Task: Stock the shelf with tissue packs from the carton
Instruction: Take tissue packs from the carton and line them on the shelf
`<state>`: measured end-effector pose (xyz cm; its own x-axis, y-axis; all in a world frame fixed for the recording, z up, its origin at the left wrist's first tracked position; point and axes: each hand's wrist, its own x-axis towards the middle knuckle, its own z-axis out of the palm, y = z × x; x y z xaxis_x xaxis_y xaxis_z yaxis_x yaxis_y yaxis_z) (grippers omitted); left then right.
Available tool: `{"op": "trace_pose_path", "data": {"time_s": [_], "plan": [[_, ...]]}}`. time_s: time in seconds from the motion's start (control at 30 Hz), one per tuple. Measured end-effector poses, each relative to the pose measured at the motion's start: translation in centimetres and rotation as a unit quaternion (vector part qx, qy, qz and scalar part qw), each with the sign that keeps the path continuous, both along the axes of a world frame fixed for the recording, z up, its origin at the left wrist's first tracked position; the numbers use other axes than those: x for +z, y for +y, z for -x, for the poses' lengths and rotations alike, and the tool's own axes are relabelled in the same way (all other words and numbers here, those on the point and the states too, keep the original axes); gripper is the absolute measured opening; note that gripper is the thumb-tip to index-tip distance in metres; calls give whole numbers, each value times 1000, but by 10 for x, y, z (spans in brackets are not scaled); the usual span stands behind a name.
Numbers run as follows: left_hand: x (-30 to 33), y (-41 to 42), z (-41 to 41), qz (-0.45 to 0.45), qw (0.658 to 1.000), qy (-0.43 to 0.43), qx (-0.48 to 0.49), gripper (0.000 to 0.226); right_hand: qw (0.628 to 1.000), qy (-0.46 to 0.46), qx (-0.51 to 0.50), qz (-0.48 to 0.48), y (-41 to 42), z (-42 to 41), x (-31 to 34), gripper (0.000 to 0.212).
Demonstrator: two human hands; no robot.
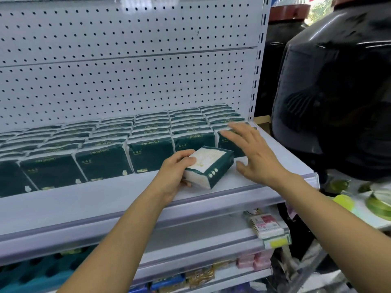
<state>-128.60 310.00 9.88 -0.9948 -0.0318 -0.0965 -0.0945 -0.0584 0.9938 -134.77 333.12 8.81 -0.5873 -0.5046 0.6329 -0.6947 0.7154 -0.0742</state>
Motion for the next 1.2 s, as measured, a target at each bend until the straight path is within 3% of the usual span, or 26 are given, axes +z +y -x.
{"op": "trace_pose_path", "data": {"time_s": [0.07,0.13,0.23,0.3,0.5,0.67,0.73,0.83,0.87,0.9,0.97,1.07,1.13,1.2], "plan": [[3,6,-2,-16,1000,-12,-6,22,995,-47,71,47,0,-10,-2,73],[5,11,-5,-49,999,-20,-14,22,972,-131,112,157,-5,-22,2,50],[7,11,-10,-89,995,-38,-15,59,893,-307,113,308,-8,-35,16,36],[6,10,-12,-81,996,-40,-26,76,856,-362,99,357,-6,-37,21,33],[4,13,-15,-77,996,-29,-37,82,824,-418,70,375,-1,-40,19,32],[2,17,-14,-39,999,19,-29,48,802,-433,89,403,-3,-48,21,32],[2,18,-12,2,999,48,-24,53,784,-458,90,410,-3,-51,21,31],[9,21,-9,-9,997,67,-20,47,752,-514,108,399,-1,-53,13,31],[13,22,-8,-6,997,76,-20,43,755,-517,108,389,0,-54,10,33],[17,24,-8,3,996,87,-19,38,781,-494,96,370,1,-54,6,38],[24,29,-5,63,990,122,-22,29,859,-384,45,335,2,-55,3,59],[29,44,3,261,948,172,-62,31,941,-201,47,266,5,-60,10,90],[32,58,5,393,896,189,-85,43,979,-107,29,172,8,-55,11,81],[32,68,7,420,880,202,-96,58,984,-95,-21,148,12,-48,7,61]]}}
